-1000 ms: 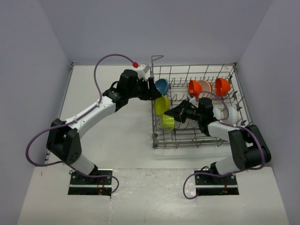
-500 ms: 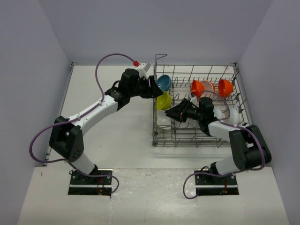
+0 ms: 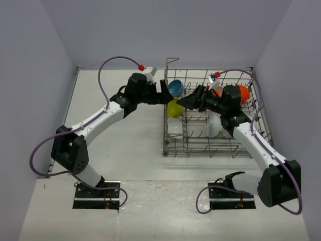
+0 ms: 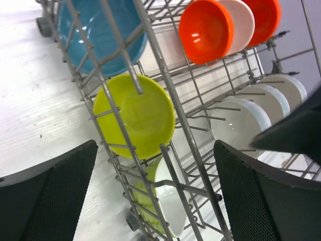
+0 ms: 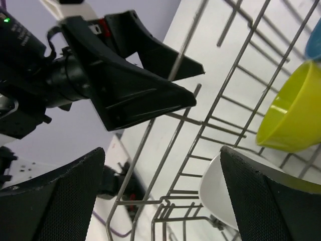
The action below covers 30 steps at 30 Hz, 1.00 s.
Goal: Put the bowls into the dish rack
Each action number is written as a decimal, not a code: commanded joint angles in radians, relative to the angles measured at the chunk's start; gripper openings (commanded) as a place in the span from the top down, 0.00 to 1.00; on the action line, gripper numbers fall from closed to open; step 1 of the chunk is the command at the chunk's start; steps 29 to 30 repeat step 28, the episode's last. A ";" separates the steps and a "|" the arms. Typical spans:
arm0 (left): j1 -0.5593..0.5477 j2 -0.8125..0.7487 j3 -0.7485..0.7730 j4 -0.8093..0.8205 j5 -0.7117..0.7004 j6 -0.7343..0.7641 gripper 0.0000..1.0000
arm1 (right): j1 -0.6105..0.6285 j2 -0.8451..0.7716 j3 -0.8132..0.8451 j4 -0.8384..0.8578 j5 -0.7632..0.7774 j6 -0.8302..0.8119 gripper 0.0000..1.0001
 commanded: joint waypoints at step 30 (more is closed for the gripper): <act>0.082 -0.699 -0.299 -0.301 -0.645 -0.038 0.00 | 0.000 -0.867 -0.015 -0.824 1.172 -0.275 0.01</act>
